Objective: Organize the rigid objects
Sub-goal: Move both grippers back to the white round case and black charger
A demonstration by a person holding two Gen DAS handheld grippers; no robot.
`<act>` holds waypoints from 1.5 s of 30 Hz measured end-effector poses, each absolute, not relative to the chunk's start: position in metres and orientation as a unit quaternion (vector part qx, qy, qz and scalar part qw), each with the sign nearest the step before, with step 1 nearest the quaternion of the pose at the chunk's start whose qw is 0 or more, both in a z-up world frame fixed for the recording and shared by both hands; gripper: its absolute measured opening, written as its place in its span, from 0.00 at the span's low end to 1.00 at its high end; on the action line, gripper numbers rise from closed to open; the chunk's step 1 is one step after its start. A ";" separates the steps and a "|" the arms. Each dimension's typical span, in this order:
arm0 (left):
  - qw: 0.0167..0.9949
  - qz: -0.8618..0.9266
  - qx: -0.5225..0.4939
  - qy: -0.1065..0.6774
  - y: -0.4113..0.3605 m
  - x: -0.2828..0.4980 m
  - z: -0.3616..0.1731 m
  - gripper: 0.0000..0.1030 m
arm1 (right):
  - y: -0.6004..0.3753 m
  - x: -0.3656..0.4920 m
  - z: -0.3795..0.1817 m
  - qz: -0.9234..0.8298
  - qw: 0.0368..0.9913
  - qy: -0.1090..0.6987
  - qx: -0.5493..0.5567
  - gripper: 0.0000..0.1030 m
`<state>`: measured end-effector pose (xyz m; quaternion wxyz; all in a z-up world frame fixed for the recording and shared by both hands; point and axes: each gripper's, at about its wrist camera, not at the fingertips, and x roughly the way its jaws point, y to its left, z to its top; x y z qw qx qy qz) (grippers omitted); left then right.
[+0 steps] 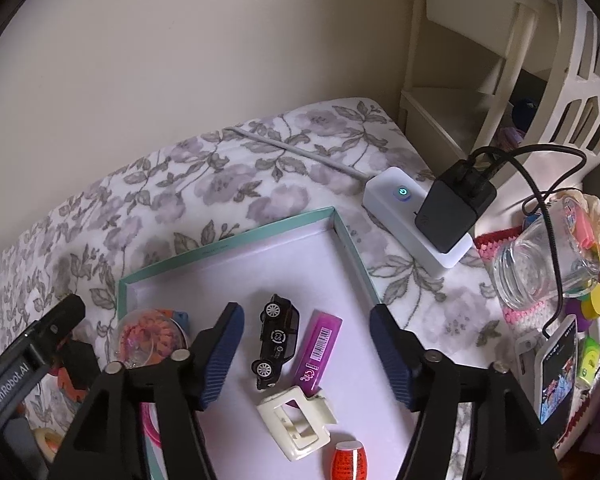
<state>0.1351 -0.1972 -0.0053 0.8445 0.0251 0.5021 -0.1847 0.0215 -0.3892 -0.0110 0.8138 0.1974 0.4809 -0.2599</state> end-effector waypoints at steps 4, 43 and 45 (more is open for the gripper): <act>0.847 -0.175 0.024 0.502 -0.194 0.137 -0.006 0.91 | -0.386 0.025 -0.013 -0.256 0.816 0.483 0.186 0.77; 0.847 -0.093 -0.009 0.523 -0.092 0.175 0.012 0.91 | -0.325 0.056 0.001 -0.190 0.847 0.476 0.143 1.00; 0.848 -0.077 -0.011 0.525 -0.070 0.181 0.016 0.91 | -0.308 0.063 0.004 -0.172 0.853 0.472 0.142 1.00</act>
